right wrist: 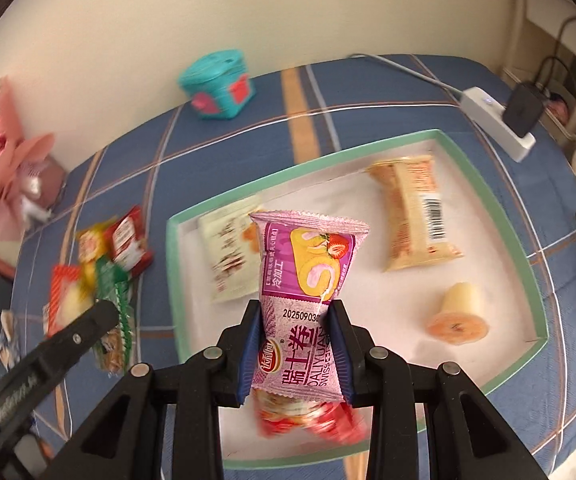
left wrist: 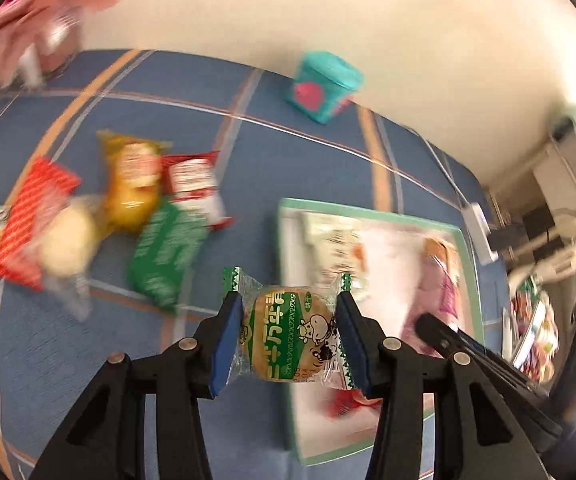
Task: Organize snacks
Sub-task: 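Lift the cookie packet and swiss roll and carry both over the tray, then open both tools to drop the cookie packet and swiss roll in the tray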
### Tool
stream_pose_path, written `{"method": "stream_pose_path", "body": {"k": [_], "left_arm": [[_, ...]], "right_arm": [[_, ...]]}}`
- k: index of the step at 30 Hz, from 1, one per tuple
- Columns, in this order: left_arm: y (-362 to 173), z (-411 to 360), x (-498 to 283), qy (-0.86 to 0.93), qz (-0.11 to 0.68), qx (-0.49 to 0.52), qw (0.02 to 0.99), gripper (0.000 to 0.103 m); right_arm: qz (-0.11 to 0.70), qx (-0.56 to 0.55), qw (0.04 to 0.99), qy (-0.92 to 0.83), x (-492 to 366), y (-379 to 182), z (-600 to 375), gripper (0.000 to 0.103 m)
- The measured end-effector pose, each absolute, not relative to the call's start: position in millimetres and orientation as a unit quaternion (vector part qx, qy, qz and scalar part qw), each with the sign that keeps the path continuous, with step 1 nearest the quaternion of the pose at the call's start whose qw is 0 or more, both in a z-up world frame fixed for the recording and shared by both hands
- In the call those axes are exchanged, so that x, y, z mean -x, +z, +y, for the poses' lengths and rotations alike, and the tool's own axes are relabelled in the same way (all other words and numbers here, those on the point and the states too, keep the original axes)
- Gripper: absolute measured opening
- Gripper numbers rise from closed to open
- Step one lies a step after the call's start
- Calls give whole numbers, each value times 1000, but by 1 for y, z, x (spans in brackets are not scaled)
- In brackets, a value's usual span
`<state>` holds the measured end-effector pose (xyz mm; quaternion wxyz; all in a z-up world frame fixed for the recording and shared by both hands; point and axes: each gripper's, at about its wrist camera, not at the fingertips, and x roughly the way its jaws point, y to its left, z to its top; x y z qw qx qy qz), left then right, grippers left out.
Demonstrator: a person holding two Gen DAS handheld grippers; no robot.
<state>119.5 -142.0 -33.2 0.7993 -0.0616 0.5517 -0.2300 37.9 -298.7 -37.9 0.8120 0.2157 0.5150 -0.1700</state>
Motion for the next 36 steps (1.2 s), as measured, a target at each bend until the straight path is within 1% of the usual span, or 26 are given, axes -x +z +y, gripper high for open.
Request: {"method": "stream_pose_path", "body": {"k": [5,15,20,21,28,30,31,32,34,36], "left_arm": [[-41,-173,-120,-247,551,26,797,49],[-59,-205,-131,-263,549,1,794,50],[-66,-205,-132,-266,559,7,785,51],[-65,-203,-132,-266,559,9,785,51],[-57,-187,-132,-254,573,29,778,54],[-54,-178,-132,-240,580,30,778,58],[-53,-176,-132,-235,582,29,778,61],[-52,-172,-132,-225,584,27,780,62],[-51,-165,-133,-213,584,21,783,63],[-50,-158,-132,-200,584,14,787,68]], "right_arm": [[507,-223,812,-187,-40,-40,-317,35],[507,-223,809,-199,-50,-53,-336,36],[511,-225,804,-203,-51,-58,-341,36],[511,-226,804,-203,-51,-57,-342,38],[520,-238,793,-209,-45,-58,-346,38],[525,-234,790,-214,-44,-56,-346,49],[527,-233,788,-217,-42,-55,-346,61],[528,-232,788,-217,-41,-54,-345,64],[531,-229,787,-214,-39,-52,-342,64],[537,-220,786,-213,-38,-50,-338,67]]}}
